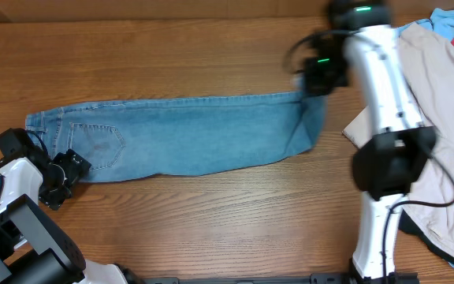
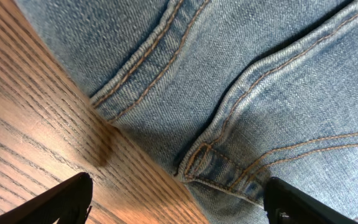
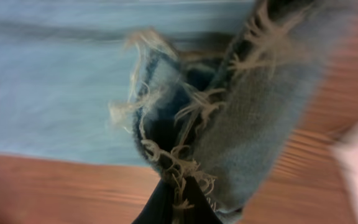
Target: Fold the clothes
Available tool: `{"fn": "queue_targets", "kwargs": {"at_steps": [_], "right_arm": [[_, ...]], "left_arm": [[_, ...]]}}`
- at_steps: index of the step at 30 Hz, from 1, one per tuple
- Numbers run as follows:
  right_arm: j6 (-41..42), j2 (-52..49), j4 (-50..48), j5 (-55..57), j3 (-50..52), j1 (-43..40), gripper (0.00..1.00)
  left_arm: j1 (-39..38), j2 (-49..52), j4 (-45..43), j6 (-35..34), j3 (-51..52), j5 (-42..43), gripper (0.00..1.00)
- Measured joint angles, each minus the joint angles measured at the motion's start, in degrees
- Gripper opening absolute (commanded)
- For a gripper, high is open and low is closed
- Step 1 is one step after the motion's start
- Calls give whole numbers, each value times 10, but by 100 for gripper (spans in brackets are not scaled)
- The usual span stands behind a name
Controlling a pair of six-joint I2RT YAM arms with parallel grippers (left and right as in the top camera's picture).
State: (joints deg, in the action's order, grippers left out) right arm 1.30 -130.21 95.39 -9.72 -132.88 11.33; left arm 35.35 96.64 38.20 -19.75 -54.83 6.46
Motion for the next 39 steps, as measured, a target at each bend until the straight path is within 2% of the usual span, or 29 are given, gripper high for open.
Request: {"fn": "queue_targets", "kwargs": {"at_steps": [8, 12, 16, 22, 39], "right_arm": [[57, 0, -131, -4, 0, 208, 4], [82, 0, -218, -5, 0, 275, 4], [97, 0, -255, -5, 3, 315, 4], [108, -1, -269, -5, 3, 341, 4], [122, -42, -298, -54, 6, 347, 4]], "left_arm": [[0, 0, 9, 0, 0, 6, 91], [0, 0, 9, 0, 0, 15, 91], [0, 0, 10, 0, 0, 17, 92], [0, 0, 10, 0, 0, 18, 91], [0, 0, 10, 0, 0, 19, 91]]}}
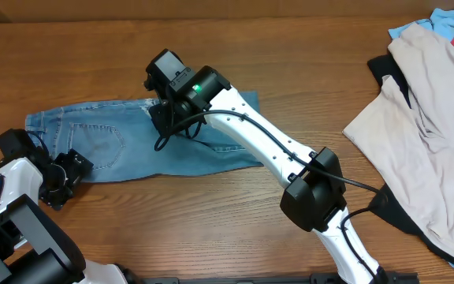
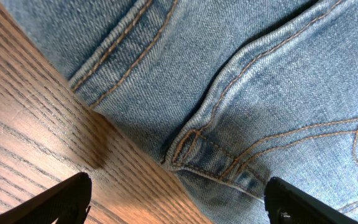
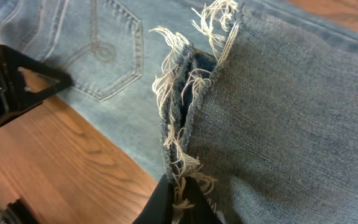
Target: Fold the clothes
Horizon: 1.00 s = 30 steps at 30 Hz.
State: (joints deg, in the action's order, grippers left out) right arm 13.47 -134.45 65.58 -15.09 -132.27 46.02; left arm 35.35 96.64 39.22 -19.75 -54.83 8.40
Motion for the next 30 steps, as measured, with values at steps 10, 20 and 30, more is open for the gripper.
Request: {"fn": "queue_targets", "kwargs": {"at_steps": [10, 20, 30], "right_arm": [[-1, -11, -5, -20, 0, 13, 44], [-1, -11, 16, -27, 0, 1, 48], [0, -11, 142, 20, 0, -96, 50]], "left_arm": [[0, 0, 0, 0, 0, 0, 92], [0, 0, 0, 0, 0, 0, 93], [0, -5, 11, 18, -4, 42, 100]]}}
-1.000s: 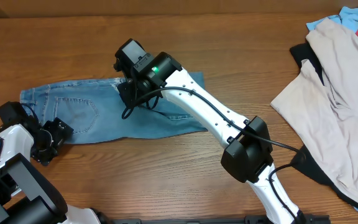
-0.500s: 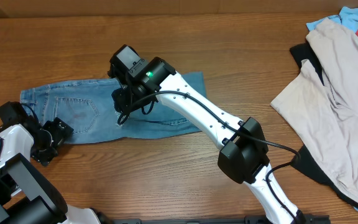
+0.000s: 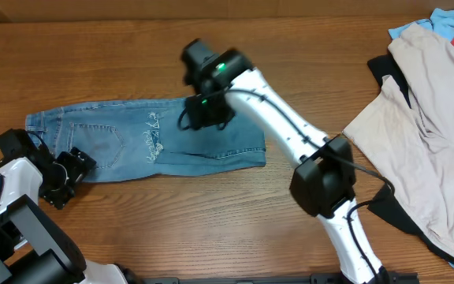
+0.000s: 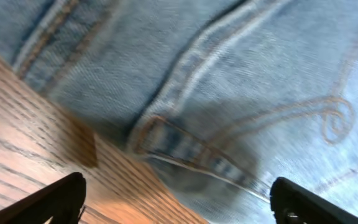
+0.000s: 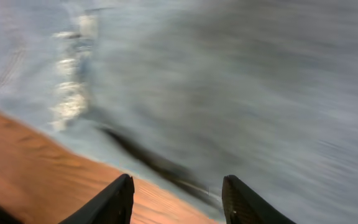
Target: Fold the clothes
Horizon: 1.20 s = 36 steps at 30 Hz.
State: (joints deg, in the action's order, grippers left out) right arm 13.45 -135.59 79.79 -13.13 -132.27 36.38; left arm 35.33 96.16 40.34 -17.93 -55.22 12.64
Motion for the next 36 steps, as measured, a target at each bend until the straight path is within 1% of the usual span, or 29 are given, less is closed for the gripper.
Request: {"fn": "queue_targets", "kwargs": {"at_steps": [2, 7, 12, 15, 19, 22, 27, 36], "right_arm": [[0, 0, 15, 7, 0, -21, 50], [0, 0, 38, 16, 0, -53, 50], [0, 0, 51, 18, 0, -56, 50], [0, 0, 53, 18, 0, -55, 50], [0, 0, 59, 18, 0, -56, 50], [0, 0, 64, 18, 0, -55, 50], [0, 0, 66, 18, 0, -55, 50], [0, 0, 73, 18, 0, -55, 50]], "left_arm": [[0, -16, 13, 10, -13, 5, 100], [-1, -49, 10, 21, -69, -2, 100], [-1, -45, 40, 35, -161, -54, 100], [-1, -33, 39, 40, -199, -94, 100], [0, 2, 24, 51, -210, -145, 100], [4, 48, 11, 56, -210, -163, 100], [16, 122, -21, 73, -210, -171, 100], [19, 172, -65, 101, -210, -174, 99]]}}
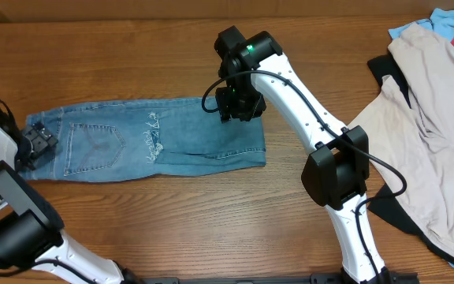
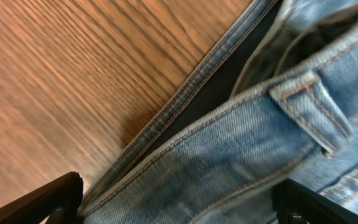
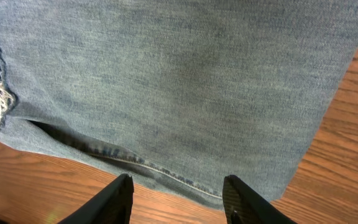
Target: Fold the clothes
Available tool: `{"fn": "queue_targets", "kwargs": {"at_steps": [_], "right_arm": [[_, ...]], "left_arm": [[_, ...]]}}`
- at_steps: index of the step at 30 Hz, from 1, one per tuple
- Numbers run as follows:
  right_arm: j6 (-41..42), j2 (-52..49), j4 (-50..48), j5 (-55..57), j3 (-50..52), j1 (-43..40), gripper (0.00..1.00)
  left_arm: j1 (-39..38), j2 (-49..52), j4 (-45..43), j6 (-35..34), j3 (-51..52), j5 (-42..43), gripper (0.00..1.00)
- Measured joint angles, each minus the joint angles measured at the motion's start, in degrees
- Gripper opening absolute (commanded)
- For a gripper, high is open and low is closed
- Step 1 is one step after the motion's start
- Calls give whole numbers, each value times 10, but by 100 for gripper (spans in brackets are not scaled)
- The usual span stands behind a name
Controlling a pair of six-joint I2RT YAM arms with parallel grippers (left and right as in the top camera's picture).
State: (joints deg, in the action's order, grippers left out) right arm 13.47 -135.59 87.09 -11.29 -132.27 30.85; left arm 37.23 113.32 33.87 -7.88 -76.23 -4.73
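Light blue jeans (image 1: 195, 138) lie folded in half on the wooden table (image 1: 211, 229), their frayed hems (image 1: 154, 130) resting beside the back pocket (image 1: 93, 146). My right gripper (image 1: 239, 106) hovers open over the folded part near the crease; the wrist view shows denim (image 3: 166, 74) and frayed threads below the right gripper (image 3: 179, 205). My left gripper (image 1: 34, 146) is open at the waistband end, where a belt loop (image 2: 309, 106) and the waistband fill the wrist view above the left gripper (image 2: 179, 208).
A heap of other clothes sits at the right edge: a beige garment (image 1: 432, 118) over a black one (image 1: 385, 71), with a blue and red piece (image 1: 448, 20) in the far corner.
My left gripper has moved from the jeans' near edge by the pocket to the waistband end at the far left. The right gripper has moved to the right along the folded jeans. Both are open.
The jeans lay stretched out with my right gripper shut on the hems at the right end. Then the hems were held over the seat near the pocket. Then the right gripper was open with the hems lying there, and the jeans now lie folded in half.
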Motion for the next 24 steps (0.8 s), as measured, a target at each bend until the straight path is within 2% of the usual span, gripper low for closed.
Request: {"fn": "queue_targets", "kwargs": {"at_steps": [5, 7, 10, 11, 13, 19, 21, 22, 23, 24], "right_arm": [[0, 0, 3, 0, 0, 0, 50], [0, 0, 6, 0, 0, 0, 50], [0, 0, 8, 0, 0, 0, 50], [0, 0, 8, 0, 0, 0, 50], [0, 0, 8, 0, 0, 0, 50], [0, 0, 10, 0, 0, 0, 50], [0, 0, 11, 0, 0, 0, 50], [0, 0, 12, 0, 0, 0, 49], [0, 0, 12, 0, 0, 0, 50], [0, 0, 11, 0, 0, 0, 50]], "left_arm": [[3, 34, -1, 6, -12, 20, 93], [4, 40, 5, 7, -20, 32, 76], [4, 46, 6, 8, -24, 50, 56], [4, 47, 6, 10, -26, 57, 42], [2, 48, 4, 12, -27, 66, 29], [-4, 49, 2, 20, -29, 87, 13], [-4, 49, 2, 22, -30, 88, 13], [-4, 49, 2, 21, -30, 88, 19], [-3, 49, 2, 21, -30, 88, 51], [-3, 49, 2, 20, -30, 88, 63]]}}
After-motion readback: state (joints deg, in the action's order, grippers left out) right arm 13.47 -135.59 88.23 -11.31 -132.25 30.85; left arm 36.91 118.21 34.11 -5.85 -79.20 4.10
